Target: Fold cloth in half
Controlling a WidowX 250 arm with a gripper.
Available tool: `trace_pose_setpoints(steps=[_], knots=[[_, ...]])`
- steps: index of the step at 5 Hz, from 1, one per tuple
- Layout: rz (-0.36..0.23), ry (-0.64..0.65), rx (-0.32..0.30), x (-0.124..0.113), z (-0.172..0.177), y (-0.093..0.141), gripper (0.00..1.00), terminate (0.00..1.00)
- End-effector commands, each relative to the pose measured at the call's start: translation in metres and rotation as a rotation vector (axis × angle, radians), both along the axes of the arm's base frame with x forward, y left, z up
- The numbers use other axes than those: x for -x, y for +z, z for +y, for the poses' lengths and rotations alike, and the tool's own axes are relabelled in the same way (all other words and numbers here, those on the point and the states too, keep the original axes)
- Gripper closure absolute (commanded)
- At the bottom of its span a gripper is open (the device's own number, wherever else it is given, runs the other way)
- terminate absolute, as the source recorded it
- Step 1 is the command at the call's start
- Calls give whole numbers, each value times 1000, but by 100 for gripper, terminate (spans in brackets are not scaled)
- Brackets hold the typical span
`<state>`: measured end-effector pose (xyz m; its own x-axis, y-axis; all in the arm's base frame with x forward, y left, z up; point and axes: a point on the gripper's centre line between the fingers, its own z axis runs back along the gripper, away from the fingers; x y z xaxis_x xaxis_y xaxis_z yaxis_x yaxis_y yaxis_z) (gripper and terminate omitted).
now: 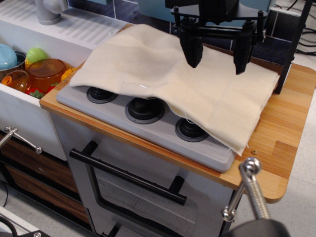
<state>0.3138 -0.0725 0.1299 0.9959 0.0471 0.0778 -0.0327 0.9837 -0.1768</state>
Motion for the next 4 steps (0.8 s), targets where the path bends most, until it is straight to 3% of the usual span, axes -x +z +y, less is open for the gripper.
trace_pose_setpoints(steps=[1,2,3,4], knots=[[0,0,0,0,0,0,0,0],[-20,26,-21,-24,-11,-3,0,0],[-81,7,-67,-43,-20,-9,0,0],[-104,-17,-137,-60,-30,-21,0,0]])
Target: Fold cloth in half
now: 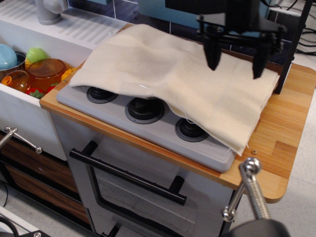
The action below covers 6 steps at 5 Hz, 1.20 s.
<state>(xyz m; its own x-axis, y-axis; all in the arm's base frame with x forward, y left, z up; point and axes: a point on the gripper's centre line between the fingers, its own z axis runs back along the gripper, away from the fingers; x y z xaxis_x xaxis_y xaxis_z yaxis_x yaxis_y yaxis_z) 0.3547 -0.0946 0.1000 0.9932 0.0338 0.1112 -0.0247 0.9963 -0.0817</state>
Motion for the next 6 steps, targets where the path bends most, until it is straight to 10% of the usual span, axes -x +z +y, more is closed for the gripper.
trace_pose_setpoints(steps=[1,5,6], knots=[[-60,-25,-149,-30,-17,-11,0,0],[-41,-11,-306,-43,-30,-64,0,0],[-60,40,-335,-43,-10,-66,100,0]])
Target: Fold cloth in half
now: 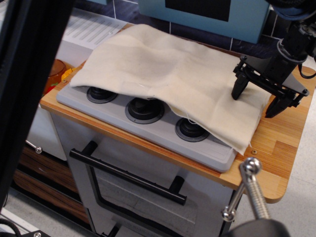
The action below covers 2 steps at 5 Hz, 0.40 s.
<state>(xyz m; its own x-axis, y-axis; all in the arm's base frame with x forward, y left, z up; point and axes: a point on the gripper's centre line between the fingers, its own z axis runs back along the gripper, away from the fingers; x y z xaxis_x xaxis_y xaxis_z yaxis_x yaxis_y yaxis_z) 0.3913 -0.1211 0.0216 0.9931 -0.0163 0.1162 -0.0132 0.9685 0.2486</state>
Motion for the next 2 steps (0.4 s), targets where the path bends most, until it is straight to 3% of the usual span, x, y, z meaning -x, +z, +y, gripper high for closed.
trace_pose_setpoints(steps=[1,2], knots=[[-65,67,-13,-5,34,20,100,0],[-77,95,-3,-6,47,33,100,0]])
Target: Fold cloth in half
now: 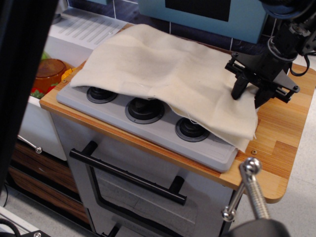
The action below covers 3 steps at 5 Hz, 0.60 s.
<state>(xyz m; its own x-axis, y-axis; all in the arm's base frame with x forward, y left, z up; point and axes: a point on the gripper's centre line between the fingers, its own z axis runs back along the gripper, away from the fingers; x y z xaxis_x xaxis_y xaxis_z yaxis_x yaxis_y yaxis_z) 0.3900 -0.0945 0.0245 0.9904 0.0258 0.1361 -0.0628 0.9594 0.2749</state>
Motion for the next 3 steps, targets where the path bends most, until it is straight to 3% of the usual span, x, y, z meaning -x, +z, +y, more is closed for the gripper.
trace_pose_setpoints(steps=[1,2,3], knots=[[-83,82,85,-11,37,61,100,0],[-112,124,173,-8,56,103,100,0],[-80,167,229,-9,91,133,100,0]])
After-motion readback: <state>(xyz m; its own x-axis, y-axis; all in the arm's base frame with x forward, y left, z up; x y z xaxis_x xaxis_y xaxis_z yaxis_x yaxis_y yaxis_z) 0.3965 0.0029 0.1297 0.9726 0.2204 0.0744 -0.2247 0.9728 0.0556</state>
